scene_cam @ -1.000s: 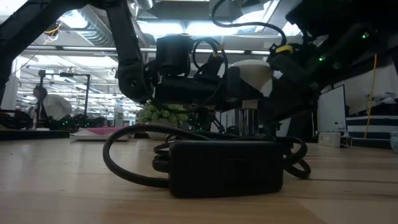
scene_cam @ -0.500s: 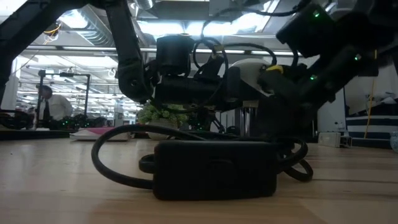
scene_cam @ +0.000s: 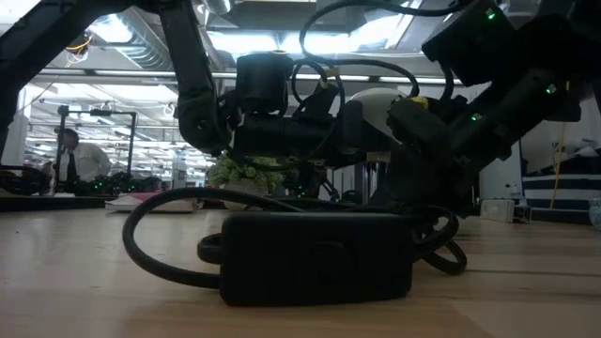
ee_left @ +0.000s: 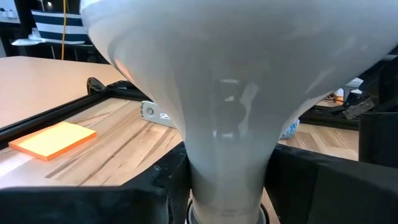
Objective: Screw lightbulb
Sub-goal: Remove the lightbulb from the lamp
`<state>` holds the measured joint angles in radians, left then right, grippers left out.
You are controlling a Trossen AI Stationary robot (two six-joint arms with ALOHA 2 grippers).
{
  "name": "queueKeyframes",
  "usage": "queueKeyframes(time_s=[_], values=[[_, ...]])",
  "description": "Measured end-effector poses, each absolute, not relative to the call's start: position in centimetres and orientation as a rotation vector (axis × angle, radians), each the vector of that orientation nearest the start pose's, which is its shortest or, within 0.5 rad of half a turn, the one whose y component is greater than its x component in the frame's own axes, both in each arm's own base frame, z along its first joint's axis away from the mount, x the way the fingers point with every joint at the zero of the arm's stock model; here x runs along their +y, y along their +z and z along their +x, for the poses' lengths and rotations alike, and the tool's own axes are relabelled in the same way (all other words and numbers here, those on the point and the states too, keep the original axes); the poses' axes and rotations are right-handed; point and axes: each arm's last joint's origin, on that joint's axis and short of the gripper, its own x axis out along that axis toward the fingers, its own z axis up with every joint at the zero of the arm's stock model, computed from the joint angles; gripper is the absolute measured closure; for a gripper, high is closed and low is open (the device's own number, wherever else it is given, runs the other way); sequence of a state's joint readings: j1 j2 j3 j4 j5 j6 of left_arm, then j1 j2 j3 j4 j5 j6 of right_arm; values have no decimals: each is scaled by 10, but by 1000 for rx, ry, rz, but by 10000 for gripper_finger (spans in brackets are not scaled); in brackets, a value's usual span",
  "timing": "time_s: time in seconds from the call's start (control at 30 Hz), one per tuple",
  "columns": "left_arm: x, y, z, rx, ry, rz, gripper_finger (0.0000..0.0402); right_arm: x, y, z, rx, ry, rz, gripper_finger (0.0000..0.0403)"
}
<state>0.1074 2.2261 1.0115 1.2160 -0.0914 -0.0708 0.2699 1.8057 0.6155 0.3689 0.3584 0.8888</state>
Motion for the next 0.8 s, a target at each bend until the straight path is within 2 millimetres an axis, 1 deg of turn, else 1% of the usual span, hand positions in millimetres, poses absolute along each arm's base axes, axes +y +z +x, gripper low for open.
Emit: queueKeyframes(time_s=[0.13,0.37,0.6,0.8], values=[[48,104,416,-8,199,-70,252,68,85,284,684,-435,582,215],[47,103,415,-4,196,-70,252,63,85,273,736,-558,599,215],[47,101,412,2,195,-70,251,56,98,255,800,-673,518,215],[47,101,412,0,195,-75,250,52,109,246,791,-725,471,215]])
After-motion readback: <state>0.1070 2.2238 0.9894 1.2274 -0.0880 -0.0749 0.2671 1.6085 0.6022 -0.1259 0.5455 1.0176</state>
